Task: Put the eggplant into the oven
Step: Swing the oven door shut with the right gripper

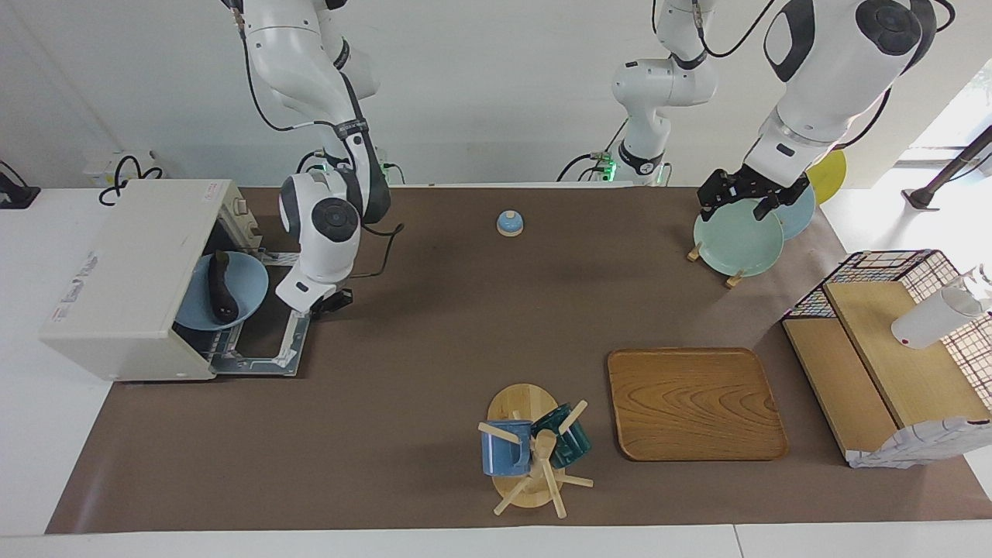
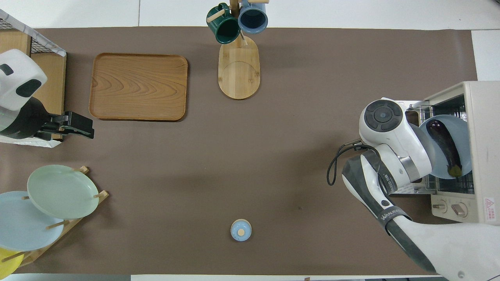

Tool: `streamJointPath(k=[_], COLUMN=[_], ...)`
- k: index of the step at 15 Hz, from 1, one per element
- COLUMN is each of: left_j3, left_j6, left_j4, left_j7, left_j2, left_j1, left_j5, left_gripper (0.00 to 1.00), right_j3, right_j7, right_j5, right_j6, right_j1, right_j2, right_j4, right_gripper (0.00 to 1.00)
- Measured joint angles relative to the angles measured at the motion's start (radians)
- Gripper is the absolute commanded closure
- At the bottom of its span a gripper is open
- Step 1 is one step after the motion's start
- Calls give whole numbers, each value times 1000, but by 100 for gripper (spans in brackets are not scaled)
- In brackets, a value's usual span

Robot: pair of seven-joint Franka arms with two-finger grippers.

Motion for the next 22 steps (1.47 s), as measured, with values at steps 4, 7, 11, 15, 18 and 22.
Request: streamJointPath(k=[4, 7, 11, 15, 18, 22], left_j3=[0, 0, 0, 0, 0, 0], left_j6=[0, 0, 0, 0, 0, 0], left_j4=[0, 0, 0, 0, 0, 0], left_j7=[0, 0, 0, 0, 0, 0], left_j2=[0, 0, 0, 0, 0, 0], left_j1=[0, 0, 0, 0, 0, 0], left_j5=[0, 0, 0, 0, 0, 0], left_gripper=[0, 0, 0, 0, 0, 0], right_j3=[3, 13, 14, 22, 42, 36], right_j7=[0, 0, -6, -123, -214, -281], right_j5=[3, 4, 4, 32, 88, 74], right_j6=[3, 11, 14, -7, -91, -252], right_j1=[-6, -19, -22, -39, -71, -113], right_j2=[0, 0, 0, -2, -36, -142], right_j4=[-1, -4, -5, 12, 55, 125], right_gripper=[100, 100, 100, 100, 100, 100])
